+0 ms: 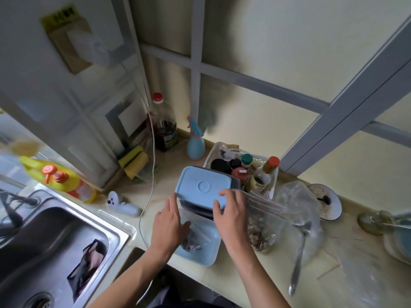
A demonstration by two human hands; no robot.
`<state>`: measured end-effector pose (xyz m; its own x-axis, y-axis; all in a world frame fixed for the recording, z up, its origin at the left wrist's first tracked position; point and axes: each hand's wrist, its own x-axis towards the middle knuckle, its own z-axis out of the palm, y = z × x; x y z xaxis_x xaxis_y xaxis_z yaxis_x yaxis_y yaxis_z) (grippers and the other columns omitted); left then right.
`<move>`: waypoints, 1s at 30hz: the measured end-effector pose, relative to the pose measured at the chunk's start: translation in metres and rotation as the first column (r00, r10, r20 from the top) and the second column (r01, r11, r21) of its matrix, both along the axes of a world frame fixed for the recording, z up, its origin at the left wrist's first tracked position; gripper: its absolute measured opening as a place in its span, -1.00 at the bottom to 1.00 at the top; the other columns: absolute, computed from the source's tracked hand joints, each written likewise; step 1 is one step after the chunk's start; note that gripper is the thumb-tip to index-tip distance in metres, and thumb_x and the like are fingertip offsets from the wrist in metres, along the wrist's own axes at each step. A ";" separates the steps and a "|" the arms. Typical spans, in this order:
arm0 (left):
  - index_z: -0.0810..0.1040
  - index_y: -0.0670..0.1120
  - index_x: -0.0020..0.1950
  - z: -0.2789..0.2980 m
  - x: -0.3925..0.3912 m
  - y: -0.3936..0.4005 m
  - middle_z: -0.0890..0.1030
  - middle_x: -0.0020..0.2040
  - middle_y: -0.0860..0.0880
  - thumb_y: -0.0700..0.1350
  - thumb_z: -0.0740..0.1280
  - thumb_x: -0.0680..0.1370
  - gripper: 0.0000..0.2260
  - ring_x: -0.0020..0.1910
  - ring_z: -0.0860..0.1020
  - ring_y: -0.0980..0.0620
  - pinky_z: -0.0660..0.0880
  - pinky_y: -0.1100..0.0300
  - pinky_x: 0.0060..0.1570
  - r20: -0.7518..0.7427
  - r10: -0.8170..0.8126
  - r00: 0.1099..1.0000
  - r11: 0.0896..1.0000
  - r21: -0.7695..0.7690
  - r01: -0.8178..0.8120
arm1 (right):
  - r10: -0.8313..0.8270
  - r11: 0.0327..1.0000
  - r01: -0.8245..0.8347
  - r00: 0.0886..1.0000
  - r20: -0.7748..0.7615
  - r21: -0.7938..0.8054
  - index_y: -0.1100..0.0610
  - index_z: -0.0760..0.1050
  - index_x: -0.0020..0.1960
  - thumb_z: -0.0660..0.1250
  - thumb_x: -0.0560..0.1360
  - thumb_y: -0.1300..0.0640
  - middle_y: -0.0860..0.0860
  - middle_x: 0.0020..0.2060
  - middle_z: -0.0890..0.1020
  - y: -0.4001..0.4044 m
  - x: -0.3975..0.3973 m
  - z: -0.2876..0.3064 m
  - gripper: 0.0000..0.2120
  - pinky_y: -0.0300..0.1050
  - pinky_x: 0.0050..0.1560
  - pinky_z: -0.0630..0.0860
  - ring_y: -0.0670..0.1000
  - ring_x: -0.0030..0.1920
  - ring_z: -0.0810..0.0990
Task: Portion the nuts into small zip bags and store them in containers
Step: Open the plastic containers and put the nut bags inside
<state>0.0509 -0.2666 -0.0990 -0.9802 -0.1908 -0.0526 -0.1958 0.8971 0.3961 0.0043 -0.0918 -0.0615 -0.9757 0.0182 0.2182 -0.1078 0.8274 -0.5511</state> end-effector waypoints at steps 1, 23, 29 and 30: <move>0.30 -0.11 0.44 -0.002 0.004 0.002 0.49 0.04 -0.07 0.02 0.58 0.23 -0.15 -0.12 0.51 -0.10 0.44 0.09 -0.18 -0.025 0.003 1.000 0.999 -0.052 -0.004 | 0.065 0.997 -0.065 0.998 0.003 0.049 0.08 0.53 0.15 0.47 0.47 0.06 0.04 0.18 0.51 -0.002 -0.003 -0.005 -0.71 -0.02 0.12 0.57 0.08 0.18 0.52; 0.39 -0.12 0.10 -0.013 -0.011 0.007 0.45 0.05 -0.08 0.03 0.49 0.34 -0.53 0.05 0.50 -0.17 0.44 0.04 -0.07 0.269 0.327 0.906 0.871 0.286 -0.399 | 0.182 0.911 -0.273 0.939 0.292 0.309 -0.16 0.23 0.56 0.37 0.53 -0.01 0.09 0.58 0.21 -0.032 -0.025 0.001 -0.35 0.33 0.53 -0.07 0.16 0.59 0.11; 0.47 -0.14 0.08 -0.020 -0.010 -0.003 0.49 0.04 -0.08 0.03 0.41 0.46 -0.67 0.06 0.48 -0.13 0.44 0.08 -0.04 0.195 0.206 0.959 0.878 0.395 -0.269 | 0.047 0.964 -0.036 0.998 -0.038 0.265 -0.03 0.29 0.56 0.25 0.46 0.31 0.05 0.55 0.33 -0.038 0.027 0.005 -0.30 0.28 0.54 0.10 0.11 0.57 0.25; 0.50 -0.13 0.04 -0.021 -0.011 -0.006 0.53 0.00 -0.07 0.02 0.40 0.45 -0.71 0.02 0.52 -0.12 0.46 0.08 -0.08 0.198 0.184 0.963 0.861 0.441 -0.255 | 0.036 0.967 -0.015 0.996 -0.077 0.256 0.00 0.28 0.57 0.17 0.45 0.26 0.05 0.55 0.33 -0.041 0.040 0.006 -0.32 0.27 0.54 0.10 0.10 0.57 0.25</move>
